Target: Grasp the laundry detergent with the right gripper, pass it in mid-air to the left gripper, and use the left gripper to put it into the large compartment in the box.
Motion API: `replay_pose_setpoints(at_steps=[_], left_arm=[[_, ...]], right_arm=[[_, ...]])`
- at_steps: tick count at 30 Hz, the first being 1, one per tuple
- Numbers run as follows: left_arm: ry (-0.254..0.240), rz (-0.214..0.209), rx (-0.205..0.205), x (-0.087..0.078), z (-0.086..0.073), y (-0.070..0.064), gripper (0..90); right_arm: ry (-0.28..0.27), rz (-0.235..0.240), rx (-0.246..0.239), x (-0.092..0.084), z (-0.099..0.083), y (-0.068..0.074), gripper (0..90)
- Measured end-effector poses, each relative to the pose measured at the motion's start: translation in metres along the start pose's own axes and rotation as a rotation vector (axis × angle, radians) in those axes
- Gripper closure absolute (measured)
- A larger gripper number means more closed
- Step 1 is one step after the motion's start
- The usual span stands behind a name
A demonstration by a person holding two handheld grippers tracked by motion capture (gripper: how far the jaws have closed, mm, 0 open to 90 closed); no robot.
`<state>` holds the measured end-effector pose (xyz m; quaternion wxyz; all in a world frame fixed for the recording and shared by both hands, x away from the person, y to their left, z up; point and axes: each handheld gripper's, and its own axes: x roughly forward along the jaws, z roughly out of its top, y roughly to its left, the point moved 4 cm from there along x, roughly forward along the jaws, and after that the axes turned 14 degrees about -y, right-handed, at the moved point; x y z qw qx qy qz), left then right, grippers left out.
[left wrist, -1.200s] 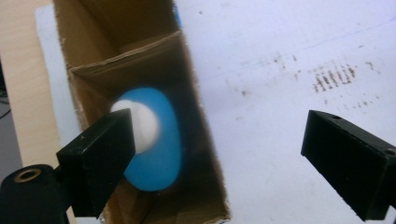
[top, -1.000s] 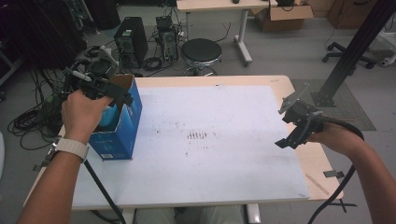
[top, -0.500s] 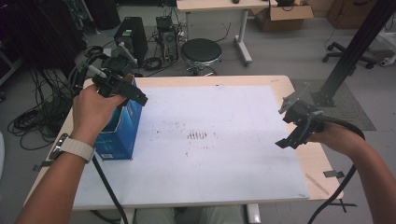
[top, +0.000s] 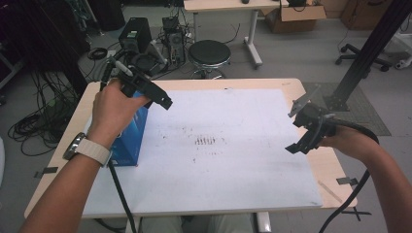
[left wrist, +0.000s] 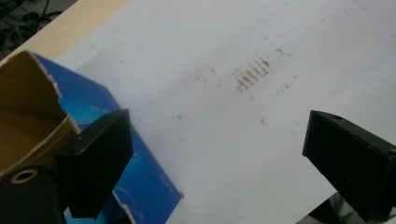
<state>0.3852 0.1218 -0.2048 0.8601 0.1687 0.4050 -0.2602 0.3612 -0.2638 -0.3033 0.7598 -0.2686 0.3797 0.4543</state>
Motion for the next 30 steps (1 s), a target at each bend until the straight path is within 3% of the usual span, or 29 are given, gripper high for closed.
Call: replay_pose_setpoints(at_steps=[8,19,27,30], left_arm=[[0.032,-0.082,0.119,0.013,0.009,-0.031,8.9],[0.060,-0.141,0.203,0.024,0.012,-0.057,8.1],[0.060,-0.189,0.289,0.028,0.013,-0.075,8.1],[0.071,-0.223,0.341,0.032,0.010,-0.083,8.0]], right_arm=[[0.001,0.001,0.002,0.000,0.006,-0.001,5.9],[0.005,0.006,-0.003,0.002,0.011,-0.001,5.9],[0.004,0.009,-0.005,0.004,0.016,-0.002,6.0],[0.005,0.009,-0.008,0.005,0.018,-0.003,5.9]])
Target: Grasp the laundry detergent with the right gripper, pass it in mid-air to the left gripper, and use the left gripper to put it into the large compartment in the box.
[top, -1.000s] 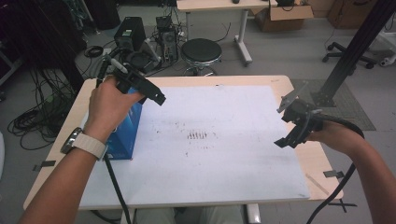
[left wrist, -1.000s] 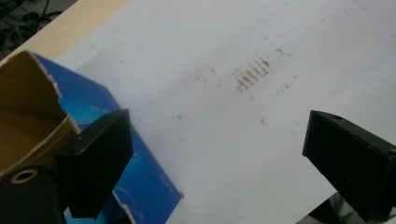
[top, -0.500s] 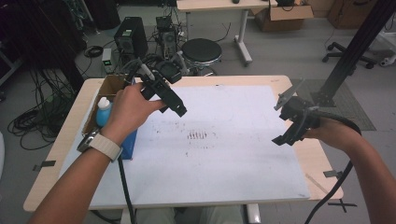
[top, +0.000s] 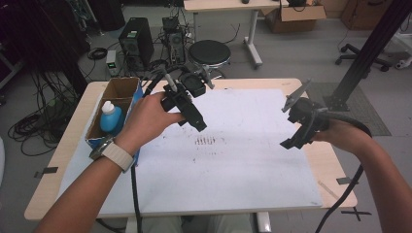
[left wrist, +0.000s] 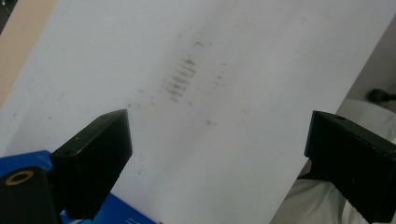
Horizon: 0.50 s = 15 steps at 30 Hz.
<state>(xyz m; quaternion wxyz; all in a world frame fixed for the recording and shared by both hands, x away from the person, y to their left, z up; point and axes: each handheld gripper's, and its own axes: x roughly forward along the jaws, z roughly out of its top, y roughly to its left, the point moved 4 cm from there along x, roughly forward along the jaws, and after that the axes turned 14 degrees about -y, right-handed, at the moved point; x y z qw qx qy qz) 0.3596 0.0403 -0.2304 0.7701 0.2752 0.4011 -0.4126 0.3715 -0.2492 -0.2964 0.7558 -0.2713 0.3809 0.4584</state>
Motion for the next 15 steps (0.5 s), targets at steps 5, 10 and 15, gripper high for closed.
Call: replay_pose_setpoints(at_steps=[5,10,15], left_arm=[[0.001,-0.032,0.050,0.008,0.000,-0.010,8.1],[-0.001,-0.052,0.086,0.011,0.003,-0.018,8.1],[0.000,-0.065,0.123,0.012,0.004,-0.024,8.1]], right_arm=[[0.000,0.002,0.004,0.001,0.002,-0.001,5.9],[0.003,0.005,-0.003,0.004,0.005,0.000,5.9],[0.003,0.009,-0.005,0.005,0.009,0.000,5.9]])
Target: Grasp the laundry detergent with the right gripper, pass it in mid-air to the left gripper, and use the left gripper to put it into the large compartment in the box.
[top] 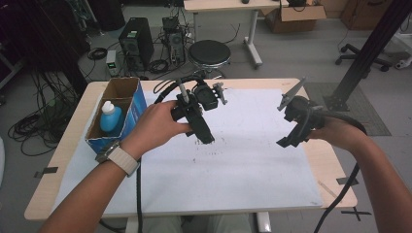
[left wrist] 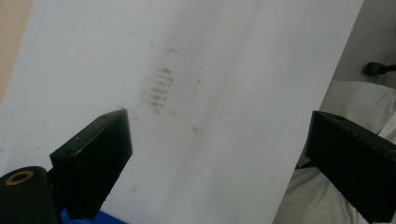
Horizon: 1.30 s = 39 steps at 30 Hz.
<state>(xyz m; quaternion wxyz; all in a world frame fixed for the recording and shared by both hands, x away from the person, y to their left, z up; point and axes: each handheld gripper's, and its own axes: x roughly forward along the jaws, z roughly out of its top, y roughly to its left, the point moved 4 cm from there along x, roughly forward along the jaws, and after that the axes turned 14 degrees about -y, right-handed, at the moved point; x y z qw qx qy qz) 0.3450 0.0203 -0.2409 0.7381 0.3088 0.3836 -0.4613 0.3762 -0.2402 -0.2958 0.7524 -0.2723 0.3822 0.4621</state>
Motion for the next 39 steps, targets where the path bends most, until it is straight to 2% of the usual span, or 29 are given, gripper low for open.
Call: replay_pose_setpoints(at_steps=[3,8,9,16,30,39], left_arm=[[-0.007,-0.008,0.034,-0.001,0.001,-0.003,8.1],[-0.011,-0.018,0.048,0.000,0.004,-0.006,8.1],[-0.011,-0.019,0.054,0.000,0.004,-0.007,8.1],[-0.006,-0.043,0.091,0.005,0.007,-0.013,8.1],[-0.006,-0.047,0.100,0.006,0.009,-0.014,8.1],[-0.004,-0.047,0.088,0.006,0.007,-0.012,8.2]], right_arm=[[-0.001,0.001,-0.004,0.000,0.001,0.000,5.9],[0.003,0.000,0.005,0.000,0.002,0.003,6.0],[0.003,0.000,-0.007,0.001,0.003,0.002,6.0],[0.001,-0.001,-0.010,0.001,0.005,0.001,6.0],[-0.001,0.000,-0.010,0.001,0.003,0.001,6.0],[-0.001,0.006,-0.015,0.004,0.005,0.002,5.9]])
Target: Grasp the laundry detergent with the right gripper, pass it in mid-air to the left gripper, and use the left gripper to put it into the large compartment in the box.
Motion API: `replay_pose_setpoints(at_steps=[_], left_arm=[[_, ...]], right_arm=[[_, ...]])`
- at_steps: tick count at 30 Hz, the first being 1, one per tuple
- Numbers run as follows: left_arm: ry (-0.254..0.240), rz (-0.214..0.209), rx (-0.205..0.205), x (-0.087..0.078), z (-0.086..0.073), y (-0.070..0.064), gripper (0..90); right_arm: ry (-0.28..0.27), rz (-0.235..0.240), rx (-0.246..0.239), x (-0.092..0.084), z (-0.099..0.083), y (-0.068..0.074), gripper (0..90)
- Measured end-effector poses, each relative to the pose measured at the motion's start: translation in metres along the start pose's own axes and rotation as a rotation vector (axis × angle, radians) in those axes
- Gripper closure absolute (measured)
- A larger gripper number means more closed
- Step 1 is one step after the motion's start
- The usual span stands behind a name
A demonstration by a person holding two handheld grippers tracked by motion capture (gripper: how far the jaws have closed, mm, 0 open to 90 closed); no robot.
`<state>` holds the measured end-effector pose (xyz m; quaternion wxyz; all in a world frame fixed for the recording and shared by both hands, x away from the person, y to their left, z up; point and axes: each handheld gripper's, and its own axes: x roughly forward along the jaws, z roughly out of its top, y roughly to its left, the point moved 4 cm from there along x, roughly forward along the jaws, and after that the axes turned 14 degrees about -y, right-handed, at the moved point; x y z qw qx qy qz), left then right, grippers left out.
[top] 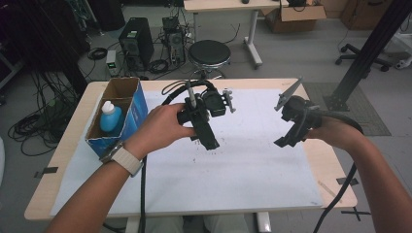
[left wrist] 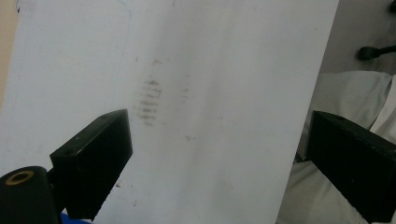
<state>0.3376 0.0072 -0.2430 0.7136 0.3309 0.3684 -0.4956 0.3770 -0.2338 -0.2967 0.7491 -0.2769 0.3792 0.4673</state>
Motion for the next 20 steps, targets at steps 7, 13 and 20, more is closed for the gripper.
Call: replay_pose_setpoints(at_steps=[7,13,20], left_arm=[[-0.006,-0.002,-0.004,-0.0006,-0.0006,0.0027,8.2],[-0.010,-0.002,-0.006,-0.0007,-0.0006,0.0031,8.3],[-0.011,-0.005,-0.007,-0.0006,-0.0006,0.0041,8.3]], right_arm=[[0.001,0.001,0.003,0.0008,-0.0004,-0.0001,5.9],[0.004,0.001,0.008,0.0013,-0.0024,0.0001,6.0],[-0.001,-0.003,0.010,-0.0005,-0.0032,0.0003,5.9]])
